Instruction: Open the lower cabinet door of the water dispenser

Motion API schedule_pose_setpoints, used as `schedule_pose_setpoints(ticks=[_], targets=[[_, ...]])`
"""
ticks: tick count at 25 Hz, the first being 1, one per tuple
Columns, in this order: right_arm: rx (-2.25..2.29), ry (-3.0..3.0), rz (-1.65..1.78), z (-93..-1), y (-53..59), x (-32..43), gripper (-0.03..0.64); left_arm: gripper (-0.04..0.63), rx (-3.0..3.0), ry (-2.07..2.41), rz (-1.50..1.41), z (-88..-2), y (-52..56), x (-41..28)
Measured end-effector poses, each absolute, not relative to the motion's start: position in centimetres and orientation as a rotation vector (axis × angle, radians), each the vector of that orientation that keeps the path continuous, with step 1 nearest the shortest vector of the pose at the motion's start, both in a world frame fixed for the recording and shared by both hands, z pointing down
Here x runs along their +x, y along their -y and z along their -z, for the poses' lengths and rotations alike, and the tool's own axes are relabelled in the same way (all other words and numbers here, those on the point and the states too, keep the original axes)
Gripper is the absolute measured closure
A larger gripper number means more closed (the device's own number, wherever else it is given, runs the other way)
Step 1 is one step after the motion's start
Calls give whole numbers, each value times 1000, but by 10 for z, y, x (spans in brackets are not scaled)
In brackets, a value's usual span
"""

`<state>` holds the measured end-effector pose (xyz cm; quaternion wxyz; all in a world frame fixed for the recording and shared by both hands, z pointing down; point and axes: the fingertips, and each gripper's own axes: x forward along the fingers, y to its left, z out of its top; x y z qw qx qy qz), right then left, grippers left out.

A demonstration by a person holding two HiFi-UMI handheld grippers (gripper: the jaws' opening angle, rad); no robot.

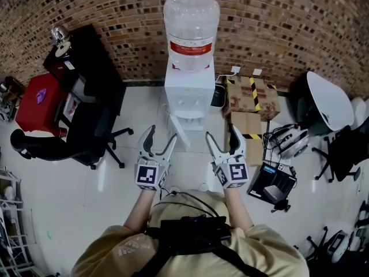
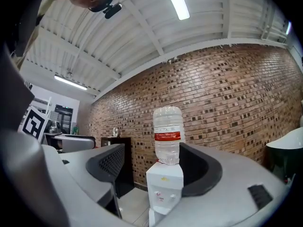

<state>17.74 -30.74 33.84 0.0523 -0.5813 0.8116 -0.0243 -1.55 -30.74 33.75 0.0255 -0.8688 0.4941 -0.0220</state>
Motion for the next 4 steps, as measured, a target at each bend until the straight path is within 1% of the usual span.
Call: schedule_pose_setpoints(ticks=[4], targets=[[-1751,-2473,71,-337,313,176,237,285,-2706,-1517,70,-340,311,-11]])
